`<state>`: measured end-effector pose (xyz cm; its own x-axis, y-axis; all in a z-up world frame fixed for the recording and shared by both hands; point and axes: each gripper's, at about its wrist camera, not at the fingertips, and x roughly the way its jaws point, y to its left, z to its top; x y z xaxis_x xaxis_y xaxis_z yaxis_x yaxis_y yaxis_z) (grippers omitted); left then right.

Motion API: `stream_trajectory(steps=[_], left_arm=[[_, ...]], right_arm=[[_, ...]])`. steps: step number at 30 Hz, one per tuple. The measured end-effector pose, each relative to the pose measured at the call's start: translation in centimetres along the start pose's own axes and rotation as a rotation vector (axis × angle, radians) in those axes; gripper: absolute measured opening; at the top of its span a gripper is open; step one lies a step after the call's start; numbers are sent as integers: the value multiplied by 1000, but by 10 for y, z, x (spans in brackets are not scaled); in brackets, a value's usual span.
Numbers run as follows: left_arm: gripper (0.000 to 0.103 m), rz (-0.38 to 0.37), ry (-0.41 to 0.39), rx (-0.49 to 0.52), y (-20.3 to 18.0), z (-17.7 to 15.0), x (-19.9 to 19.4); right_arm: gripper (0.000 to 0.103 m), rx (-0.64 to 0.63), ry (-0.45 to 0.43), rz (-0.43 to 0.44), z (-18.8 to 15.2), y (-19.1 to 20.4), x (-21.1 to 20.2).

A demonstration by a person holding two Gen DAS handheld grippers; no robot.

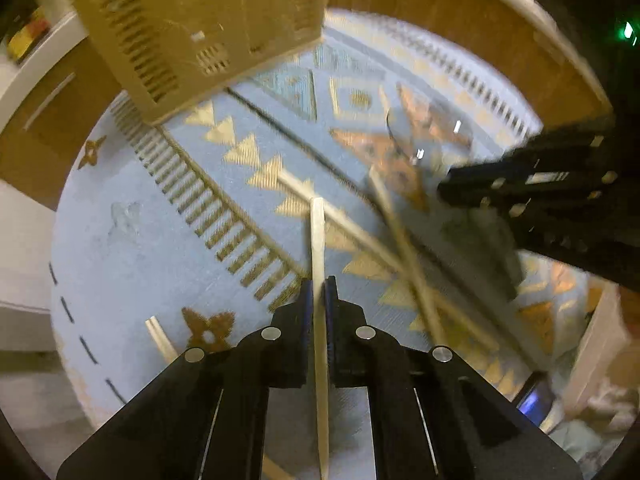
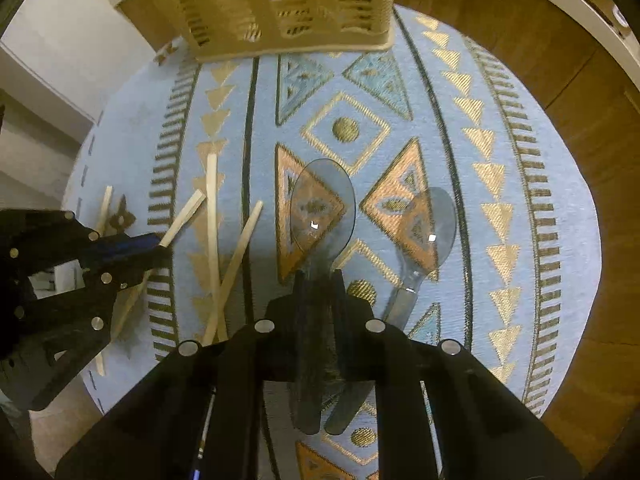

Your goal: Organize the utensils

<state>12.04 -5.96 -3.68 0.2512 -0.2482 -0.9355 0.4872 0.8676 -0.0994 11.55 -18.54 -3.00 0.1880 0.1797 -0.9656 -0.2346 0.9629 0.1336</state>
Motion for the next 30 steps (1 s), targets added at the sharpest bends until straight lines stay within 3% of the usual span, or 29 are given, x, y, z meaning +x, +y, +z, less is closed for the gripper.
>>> stream_trajectory(steps=[11, 30], left_arm=[[4, -61, -356, -103, 13, 5, -77], [4, -38, -889, -151, 23, 32, -210]], right_arm=[[10, -27, -192, 80, 2, -7, -56], [10, -88, -660, 130, 32, 15, -170]])
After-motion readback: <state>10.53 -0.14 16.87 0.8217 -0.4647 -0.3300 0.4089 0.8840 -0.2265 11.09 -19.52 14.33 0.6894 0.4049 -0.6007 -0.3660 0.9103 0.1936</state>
